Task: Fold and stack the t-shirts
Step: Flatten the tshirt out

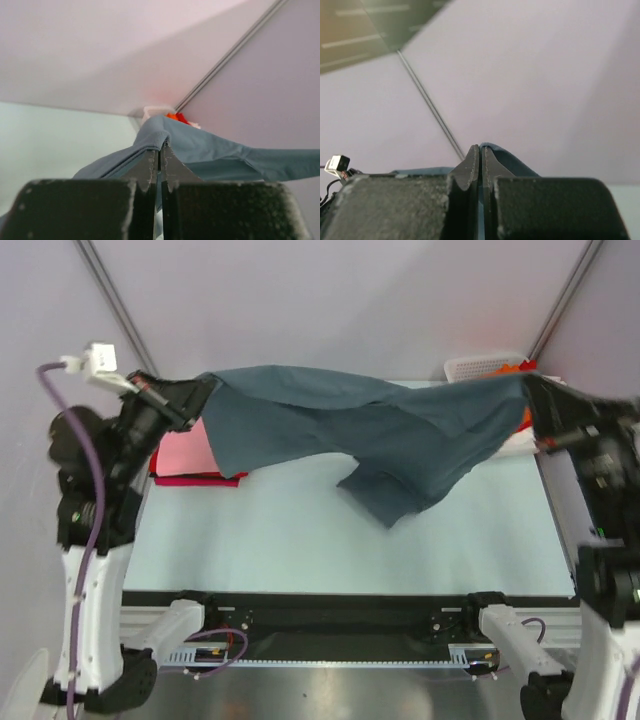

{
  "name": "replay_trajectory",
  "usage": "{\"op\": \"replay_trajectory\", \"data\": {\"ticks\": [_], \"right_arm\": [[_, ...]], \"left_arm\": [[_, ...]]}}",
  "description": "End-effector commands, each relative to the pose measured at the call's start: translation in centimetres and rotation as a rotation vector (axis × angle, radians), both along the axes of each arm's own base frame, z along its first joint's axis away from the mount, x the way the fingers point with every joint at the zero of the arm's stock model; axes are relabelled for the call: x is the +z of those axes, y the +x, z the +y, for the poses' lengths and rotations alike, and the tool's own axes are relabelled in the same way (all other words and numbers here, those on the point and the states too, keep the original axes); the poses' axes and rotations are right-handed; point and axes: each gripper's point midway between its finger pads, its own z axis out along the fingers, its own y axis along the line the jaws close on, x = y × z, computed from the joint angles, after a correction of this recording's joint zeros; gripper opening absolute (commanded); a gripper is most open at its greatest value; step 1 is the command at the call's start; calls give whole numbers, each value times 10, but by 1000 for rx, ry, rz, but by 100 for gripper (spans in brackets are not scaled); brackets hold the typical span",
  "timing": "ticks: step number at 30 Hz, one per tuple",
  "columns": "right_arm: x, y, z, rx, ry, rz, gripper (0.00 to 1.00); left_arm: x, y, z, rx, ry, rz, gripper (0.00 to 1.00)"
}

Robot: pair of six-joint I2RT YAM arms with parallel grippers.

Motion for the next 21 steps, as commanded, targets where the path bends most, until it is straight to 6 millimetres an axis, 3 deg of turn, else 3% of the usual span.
{"op": "replay_trajectory", "data": {"ticks": [1,4,7,12,15,16,17,18,19,20,21], "right_arm": [[39,-67,-22,-108,24,-202,0],[57,-113,-37,-173,60,-301,0],[75,-141,-46,-208,93,-357,0],[86,-133,-54,-236,118,-335,0],[65,-83,-55,-257,123,-226,0],[55,-62,-53,-258,117,-180,0],[42,-42,-50,-247,114,-132,0],[16,-12,-46,-245,102,-49,0],[-1,5,-41,-228,95,0,0],[-18,24,-34,-202,103,56,0],[-51,50,-28,-184,93,131,0]], "left_arm": [[37,-47,9,12,-13,-99,0],[57,-80,18,41,-23,-157,1],[72,-97,27,83,-29,-186,0],[63,-83,26,88,-22,-136,0],[29,-48,21,84,-2,-59,1],[-4,-29,18,81,10,15,0],[-20,-20,17,77,6,45,0],[-28,-11,14,70,-3,38,0],[-70,6,9,53,-7,128,0],[-87,15,7,50,-13,159,0],[-116,28,4,42,-18,199,0]]}}
